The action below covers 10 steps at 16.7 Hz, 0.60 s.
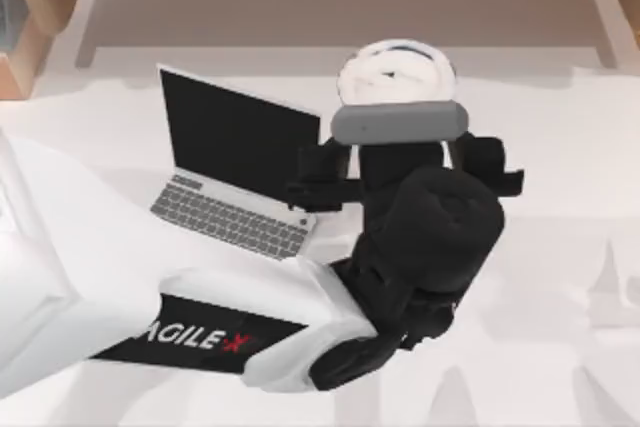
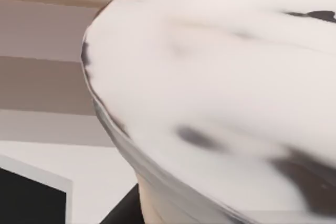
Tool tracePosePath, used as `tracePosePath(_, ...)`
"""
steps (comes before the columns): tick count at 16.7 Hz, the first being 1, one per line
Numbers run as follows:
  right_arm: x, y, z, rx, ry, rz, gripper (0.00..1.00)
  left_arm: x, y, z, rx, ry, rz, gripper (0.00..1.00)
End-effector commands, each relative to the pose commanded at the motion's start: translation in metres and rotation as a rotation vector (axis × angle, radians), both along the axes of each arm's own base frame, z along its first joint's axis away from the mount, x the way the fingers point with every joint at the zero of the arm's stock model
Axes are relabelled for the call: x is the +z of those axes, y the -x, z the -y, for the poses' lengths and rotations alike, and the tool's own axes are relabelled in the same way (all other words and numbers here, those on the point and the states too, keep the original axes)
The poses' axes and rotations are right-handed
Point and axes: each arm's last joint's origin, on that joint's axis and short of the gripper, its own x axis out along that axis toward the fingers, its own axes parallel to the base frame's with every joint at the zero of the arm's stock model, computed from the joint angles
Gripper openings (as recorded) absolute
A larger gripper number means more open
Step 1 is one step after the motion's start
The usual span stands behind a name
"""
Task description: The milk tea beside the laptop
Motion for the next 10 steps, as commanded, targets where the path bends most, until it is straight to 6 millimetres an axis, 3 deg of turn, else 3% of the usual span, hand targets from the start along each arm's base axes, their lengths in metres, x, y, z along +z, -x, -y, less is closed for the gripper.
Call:
tracePosePath(4, 0.000, 0.000, 0.000, 0.000, 0.000, 0.000, 1.00, -0.019, 0.017, 0.003, 0.029, -0.096, -0.030, 0.00)
tracePosePath(10, 0.000, 0.000, 0.000, 0.000, 0.000, 0.000, 1.00, -0.017, 0.015, 0.002, 0.034, -0.095, -0.029, 0.00)
